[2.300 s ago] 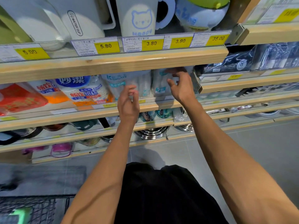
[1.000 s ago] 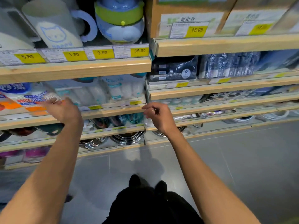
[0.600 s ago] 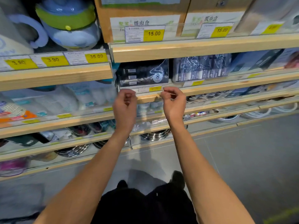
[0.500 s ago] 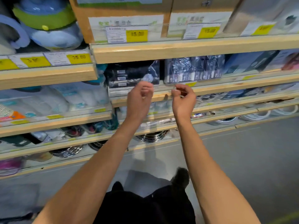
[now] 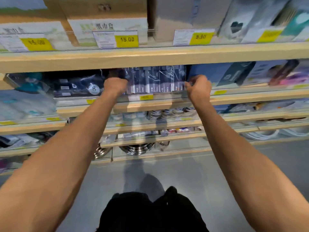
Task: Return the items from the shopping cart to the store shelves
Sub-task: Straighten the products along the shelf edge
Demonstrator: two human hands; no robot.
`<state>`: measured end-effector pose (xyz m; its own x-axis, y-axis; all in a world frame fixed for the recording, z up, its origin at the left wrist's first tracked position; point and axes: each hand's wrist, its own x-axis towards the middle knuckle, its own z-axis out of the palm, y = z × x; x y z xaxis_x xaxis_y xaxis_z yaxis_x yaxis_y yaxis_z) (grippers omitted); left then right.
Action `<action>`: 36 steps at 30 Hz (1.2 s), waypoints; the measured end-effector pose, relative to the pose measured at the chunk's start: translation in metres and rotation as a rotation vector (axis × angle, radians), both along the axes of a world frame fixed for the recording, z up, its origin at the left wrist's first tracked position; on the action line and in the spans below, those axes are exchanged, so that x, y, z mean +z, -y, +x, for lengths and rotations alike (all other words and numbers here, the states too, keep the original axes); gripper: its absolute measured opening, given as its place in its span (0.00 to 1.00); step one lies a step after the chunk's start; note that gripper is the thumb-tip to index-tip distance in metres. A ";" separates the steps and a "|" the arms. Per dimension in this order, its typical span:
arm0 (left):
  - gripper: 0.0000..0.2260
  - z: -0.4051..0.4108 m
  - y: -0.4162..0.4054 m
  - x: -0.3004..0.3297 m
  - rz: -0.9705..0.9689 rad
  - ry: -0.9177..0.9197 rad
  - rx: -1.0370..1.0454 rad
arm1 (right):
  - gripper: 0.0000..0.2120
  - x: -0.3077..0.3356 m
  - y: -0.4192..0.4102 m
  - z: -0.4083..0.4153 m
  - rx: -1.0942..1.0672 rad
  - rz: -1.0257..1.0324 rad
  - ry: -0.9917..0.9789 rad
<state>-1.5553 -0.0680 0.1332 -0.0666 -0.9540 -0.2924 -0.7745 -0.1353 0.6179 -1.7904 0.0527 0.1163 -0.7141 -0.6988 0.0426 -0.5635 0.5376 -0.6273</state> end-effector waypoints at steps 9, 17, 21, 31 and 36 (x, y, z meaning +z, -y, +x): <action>0.17 0.008 -0.018 -0.011 -0.299 0.059 0.067 | 0.24 -0.024 0.008 0.002 0.032 -0.043 0.042; 0.14 0.031 -0.040 -0.031 -0.486 -0.015 0.102 | 0.17 -0.029 0.009 0.010 0.180 -0.074 0.050; 0.16 0.032 -0.054 -0.027 -0.536 -0.146 0.214 | 0.20 -0.025 0.010 0.018 0.205 -0.087 0.042; 0.07 0.022 -0.078 -0.040 -0.711 -0.379 0.341 | 0.22 -0.021 -0.015 0.024 0.050 -0.218 0.116; 0.03 -0.037 -0.126 -0.046 -0.644 -0.491 -0.019 | 0.05 -0.026 -0.046 -0.006 -0.073 -0.394 0.091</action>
<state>-1.5926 0.0577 0.0871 -0.0623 -0.9225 0.3810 -0.3929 0.3736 0.8402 -1.7959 0.0986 0.0905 -0.7742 -0.5893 0.2308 -0.4653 0.2827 -0.8388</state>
